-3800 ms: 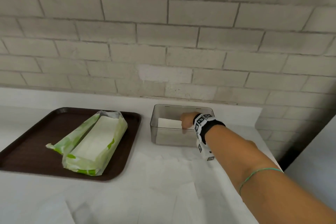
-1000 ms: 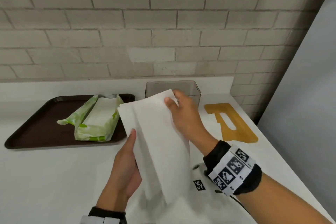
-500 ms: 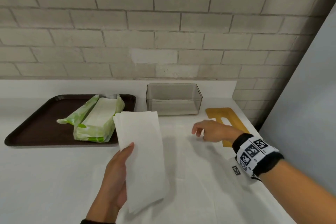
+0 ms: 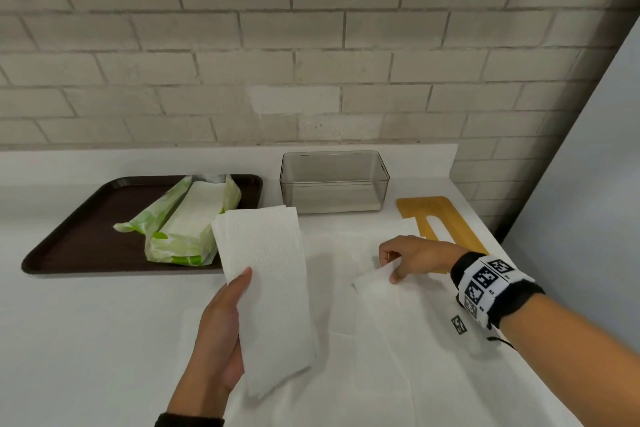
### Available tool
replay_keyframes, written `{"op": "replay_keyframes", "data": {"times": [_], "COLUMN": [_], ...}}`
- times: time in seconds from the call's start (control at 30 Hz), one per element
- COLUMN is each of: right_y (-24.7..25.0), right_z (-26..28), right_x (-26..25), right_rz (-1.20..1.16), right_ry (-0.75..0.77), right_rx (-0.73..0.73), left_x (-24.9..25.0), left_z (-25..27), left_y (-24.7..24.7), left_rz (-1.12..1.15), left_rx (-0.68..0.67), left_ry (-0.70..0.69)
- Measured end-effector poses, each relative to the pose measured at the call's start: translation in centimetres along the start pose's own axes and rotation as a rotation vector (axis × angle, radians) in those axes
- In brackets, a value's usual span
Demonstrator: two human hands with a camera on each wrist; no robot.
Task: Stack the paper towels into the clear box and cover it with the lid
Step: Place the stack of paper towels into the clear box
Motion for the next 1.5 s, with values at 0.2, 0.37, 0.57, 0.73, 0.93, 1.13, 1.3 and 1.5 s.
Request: {"op": "replay_keyframes", "data": {"times": [0.2, 0.37, 0.57, 0.73, 0.93, 1.13, 1.3, 1.5], "right_y": [1.7, 3.5, 8.2, 11.2, 11.5, 8.4, 7.4, 7.0], "right_z": [0.4, 2.0, 7.9, 9.8, 8.2, 3.7, 2.6, 5.2], "right_x": [-0.4, -0.7, -4.1, -7.6, -10.8, -13.9, -12.8, -4.1], "right_rz": [-0.044, -0.188, -0.810, -0.795, -0.638, -0.404, -0.352, -0.572], "right_ry": [0.126, 0.221, 0.492, 0.650, 0.675, 0.520, 0.448, 0.249], "right_rx": [0.245, 0.543, 0.832, 0.937, 1.125, 1.038, 0.943, 0.770], "left_x": [0.1, 0.0, 0.5, 1.1, 0.9, 0.5, -0.5, 0.2], "left_z": [-0.1, -0.3, -1.1, -1.4, -1.4, -0.9, -0.7, -1.4], "left_y": [-0.5, -1.2, -2.0, -3.5, -6.5, -8.1, -7.0, -2.8], "left_rz": [0.005, -0.001, 0.051, 0.051, 0.003, 0.055, -0.051, -0.012], "left_rx": [-0.011, -0.029, -0.063, -0.081, -0.136, -0.234, -0.237, -0.160], "left_ry": [-0.004, -0.013, -0.018, -0.043, -0.012, 0.041, 0.042, 0.007]}}
Point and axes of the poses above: each hand's wrist, its own z-axis away from the middle knuckle, its own y-axis out of the back of the hand, x = y × z, the point moved 7 cm from there along -z, towards the middle knuckle, and after that the axes turned 11 degrees about y, right-handed, at the moved point
